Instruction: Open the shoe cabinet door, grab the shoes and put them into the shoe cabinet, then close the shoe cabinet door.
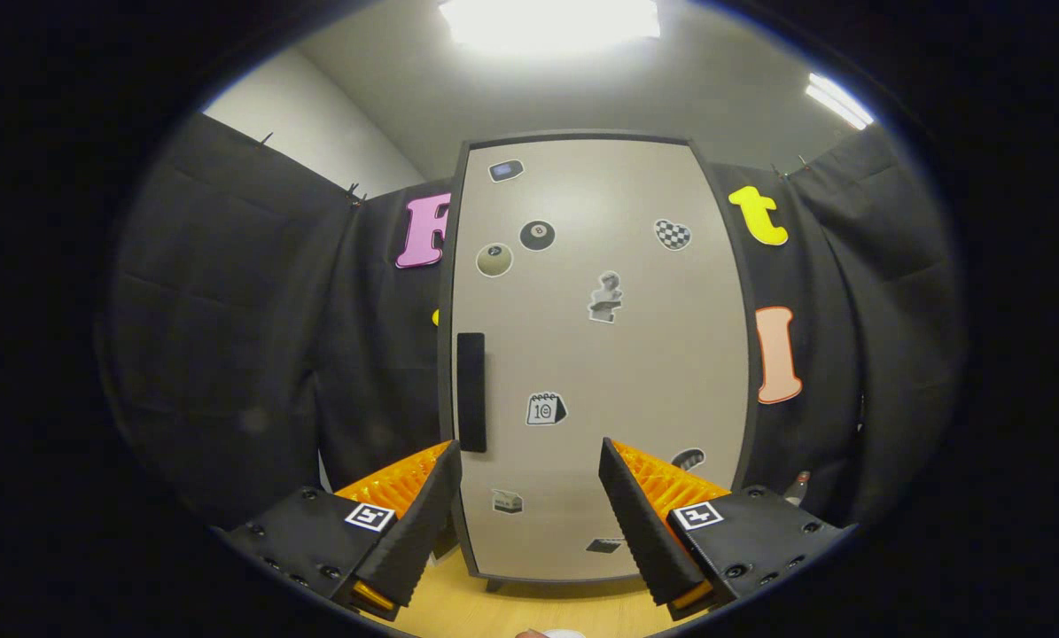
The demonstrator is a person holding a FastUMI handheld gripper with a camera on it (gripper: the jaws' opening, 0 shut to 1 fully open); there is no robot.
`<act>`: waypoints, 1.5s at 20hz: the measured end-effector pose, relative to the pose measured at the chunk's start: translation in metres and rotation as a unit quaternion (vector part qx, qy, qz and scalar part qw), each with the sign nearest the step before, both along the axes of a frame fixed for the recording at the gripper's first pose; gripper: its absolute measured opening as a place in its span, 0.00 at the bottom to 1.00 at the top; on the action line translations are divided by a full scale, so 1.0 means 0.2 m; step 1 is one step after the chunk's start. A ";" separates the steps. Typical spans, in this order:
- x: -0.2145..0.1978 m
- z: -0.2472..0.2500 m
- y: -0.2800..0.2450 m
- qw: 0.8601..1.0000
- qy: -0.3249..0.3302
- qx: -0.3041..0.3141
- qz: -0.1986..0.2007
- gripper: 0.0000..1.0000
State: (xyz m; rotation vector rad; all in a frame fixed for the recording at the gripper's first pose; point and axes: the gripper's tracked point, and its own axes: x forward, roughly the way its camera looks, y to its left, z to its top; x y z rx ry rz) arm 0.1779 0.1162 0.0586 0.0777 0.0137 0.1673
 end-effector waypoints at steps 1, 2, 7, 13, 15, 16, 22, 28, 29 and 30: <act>0.05 0.01 0.03 1.000 -0.002 0.001 0.002 0.98; 0.10 0.03 0.06 1.000 -0.003 0.002 0.006 0.98; 0.33 0.09 0.21 1.000 -0.004 0.003 0.018 0.98; 0.55 -0.01 0.37 0.999 0.022 -0.018 0.031 0.93; 0.59 -0.07 0.39 0.998 0.040 -0.027 0.027 0.81; 0.61 -0.10 0.40 0.998 0.048 -0.033 0.025 0.76; 0.62 -0.16 0.39 0.997 0.069 -0.044 -0.011 0.47; 0.59 -0.16 0.38 0.995 0.090 -0.025 0.027 0.17; 0.56 -0.16 0.38 0.995 0.092 -0.022 0.035 0.16; 0.52 -0.15 0.38 0.994 0.095 -0.021 0.044 0.16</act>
